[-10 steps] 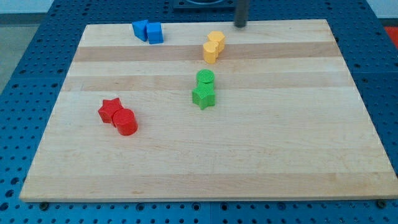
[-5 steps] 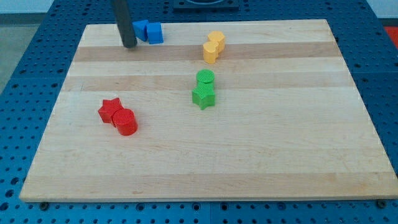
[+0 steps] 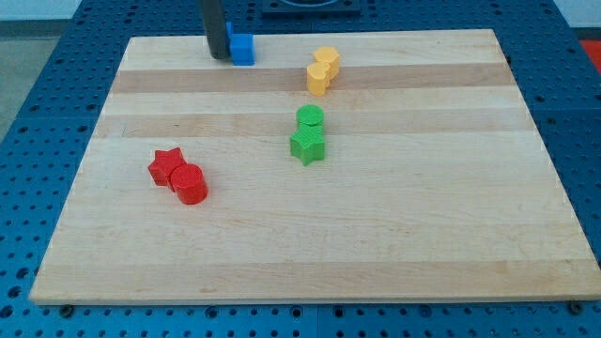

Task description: Slide the blue cube and blue triangle to the yellow hexagon

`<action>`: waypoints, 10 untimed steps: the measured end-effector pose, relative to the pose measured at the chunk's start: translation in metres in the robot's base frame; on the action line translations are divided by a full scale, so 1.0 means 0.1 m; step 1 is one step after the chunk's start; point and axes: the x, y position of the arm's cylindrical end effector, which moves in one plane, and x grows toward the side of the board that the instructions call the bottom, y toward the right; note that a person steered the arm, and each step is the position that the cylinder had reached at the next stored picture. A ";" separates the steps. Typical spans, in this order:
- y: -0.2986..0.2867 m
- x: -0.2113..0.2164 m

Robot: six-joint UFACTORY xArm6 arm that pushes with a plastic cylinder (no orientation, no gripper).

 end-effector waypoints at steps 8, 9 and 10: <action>-1.26 -0.34; -0.95 -0.41; -0.57 -0.41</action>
